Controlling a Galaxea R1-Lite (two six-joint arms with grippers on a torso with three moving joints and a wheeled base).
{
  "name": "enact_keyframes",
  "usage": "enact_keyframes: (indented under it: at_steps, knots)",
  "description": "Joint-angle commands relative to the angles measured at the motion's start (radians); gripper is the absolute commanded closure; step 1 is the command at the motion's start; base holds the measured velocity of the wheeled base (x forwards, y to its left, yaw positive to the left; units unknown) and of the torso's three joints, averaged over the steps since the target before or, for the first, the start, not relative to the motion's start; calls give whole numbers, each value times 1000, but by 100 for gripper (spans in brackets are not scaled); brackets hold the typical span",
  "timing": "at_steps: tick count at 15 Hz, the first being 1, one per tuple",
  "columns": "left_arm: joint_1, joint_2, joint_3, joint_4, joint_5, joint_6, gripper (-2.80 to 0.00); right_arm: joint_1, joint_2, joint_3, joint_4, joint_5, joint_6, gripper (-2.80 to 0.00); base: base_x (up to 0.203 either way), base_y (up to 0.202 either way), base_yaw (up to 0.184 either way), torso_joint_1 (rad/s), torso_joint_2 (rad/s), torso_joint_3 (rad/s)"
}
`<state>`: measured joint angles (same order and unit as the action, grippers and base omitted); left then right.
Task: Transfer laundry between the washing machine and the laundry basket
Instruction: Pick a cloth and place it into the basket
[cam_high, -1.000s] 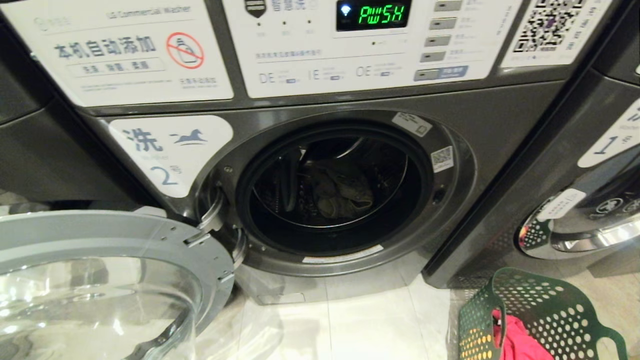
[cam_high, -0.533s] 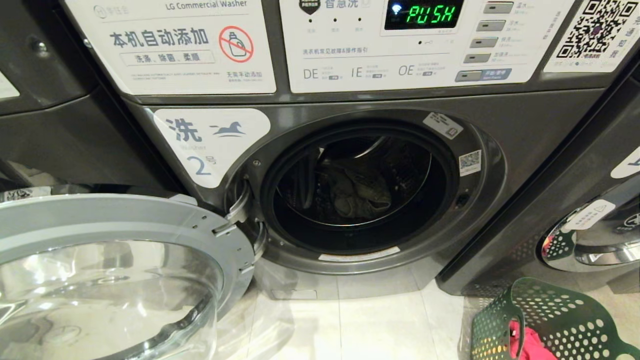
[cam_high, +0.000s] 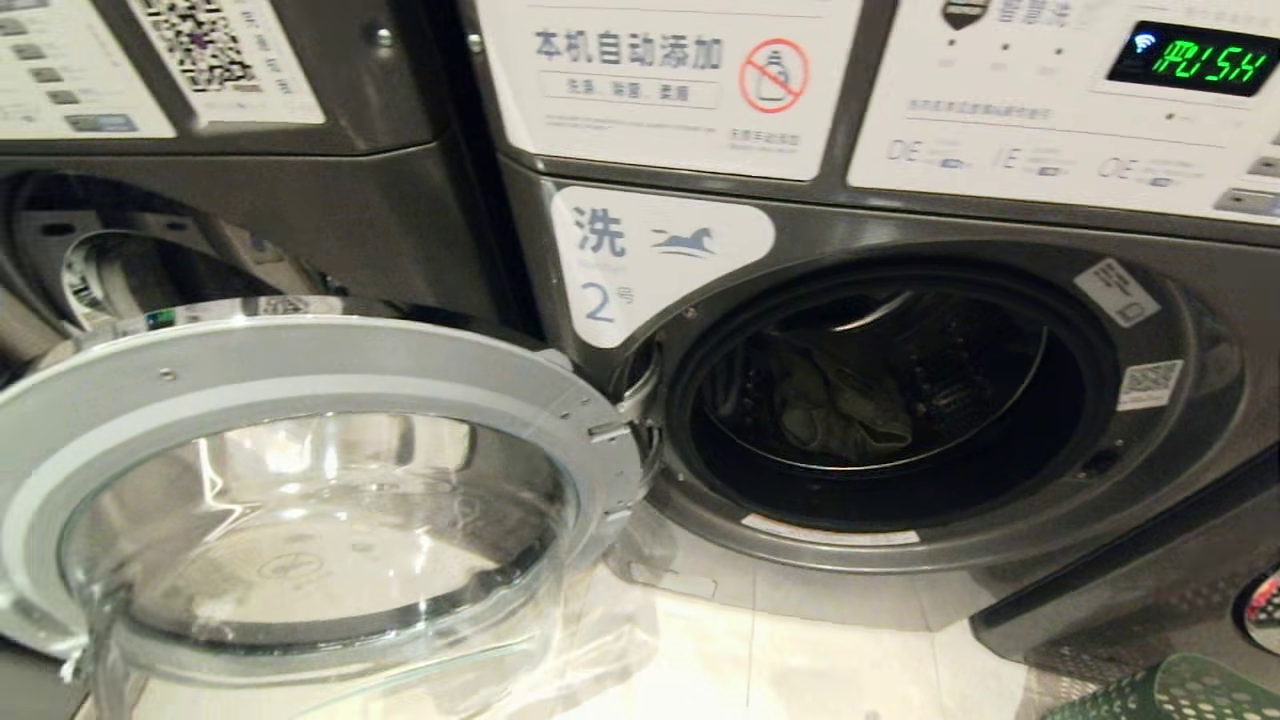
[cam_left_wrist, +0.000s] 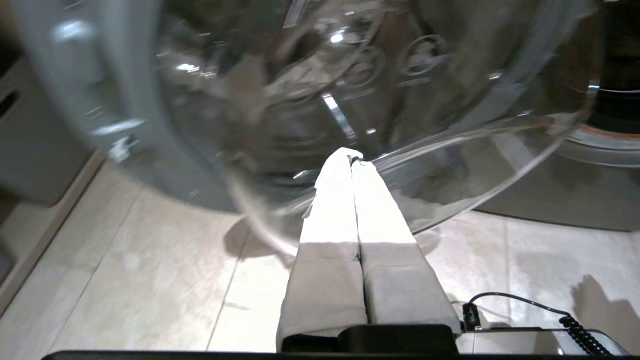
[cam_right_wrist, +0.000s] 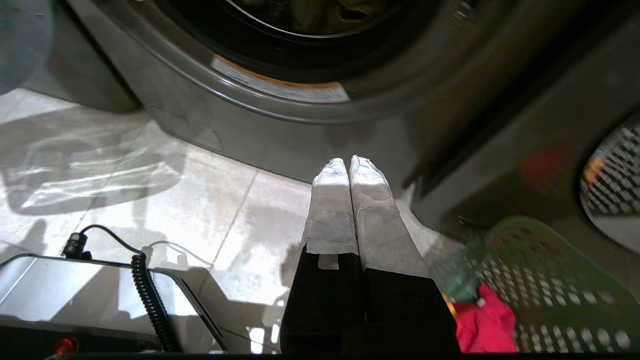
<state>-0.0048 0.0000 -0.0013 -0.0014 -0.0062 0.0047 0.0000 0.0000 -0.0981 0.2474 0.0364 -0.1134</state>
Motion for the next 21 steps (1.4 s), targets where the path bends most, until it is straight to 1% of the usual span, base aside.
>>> enact_keyframes:
  at_steps: [1, 5, 7, 21]
  knots:
    - [0, 0, 1, 0, 0, 0, 0, 0, 2, 0, 1, 0, 0, 0, 0, -10, 182, 2, 2, 2]
    - [0, 0, 0, 1, 0, -2, 0, 0, 2, 0, 1, 0, 0, 0, 0, -9, 166, 1, 1, 2]
    - [0, 0, 0, 1, 0, -2, 0, 0, 2, 0, 2, 0, 1, 0, 0, -4, 84, 1, -4, 2]
    - [0, 0, 1, 1, 0, -3, 0, 0, 2, 0, 1, 2, 6, 0, 0, 0, 0, 0, 0, 0]
